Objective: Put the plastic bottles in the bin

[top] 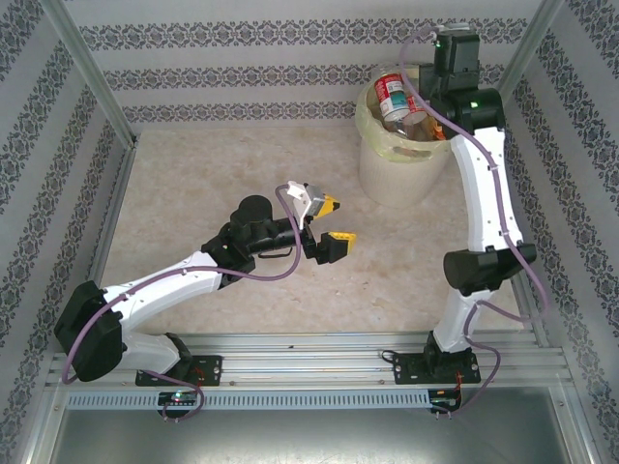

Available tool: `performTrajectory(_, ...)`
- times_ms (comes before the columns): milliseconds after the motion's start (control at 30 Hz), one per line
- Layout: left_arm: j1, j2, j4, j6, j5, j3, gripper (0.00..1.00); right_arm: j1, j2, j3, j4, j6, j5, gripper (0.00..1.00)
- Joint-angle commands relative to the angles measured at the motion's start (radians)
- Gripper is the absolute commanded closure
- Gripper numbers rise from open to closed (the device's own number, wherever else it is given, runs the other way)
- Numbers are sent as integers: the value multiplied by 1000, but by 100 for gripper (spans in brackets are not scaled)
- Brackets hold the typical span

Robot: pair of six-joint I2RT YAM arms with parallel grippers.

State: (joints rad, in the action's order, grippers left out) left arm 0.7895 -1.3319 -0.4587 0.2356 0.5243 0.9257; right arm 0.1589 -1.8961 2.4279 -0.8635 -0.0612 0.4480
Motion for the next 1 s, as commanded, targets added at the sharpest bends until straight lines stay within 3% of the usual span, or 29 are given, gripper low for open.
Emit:
performTrajectory(0,-12,-10,-34,1,36,6,0,-5,-36,85,-31,-34,36,40)
performTrajectory(433,-12,2,-15,-9,38,9,0,-5,-141,139,-77,-69,71,34)
performTrajectory(800,-12,12,-5,-18,36,10,0,-5,-190,216,-142,-41,47,13)
performTrajectory(967,-12,16,-6,-17,36,10,0,-7,-177,215,-155,-17,20,12)
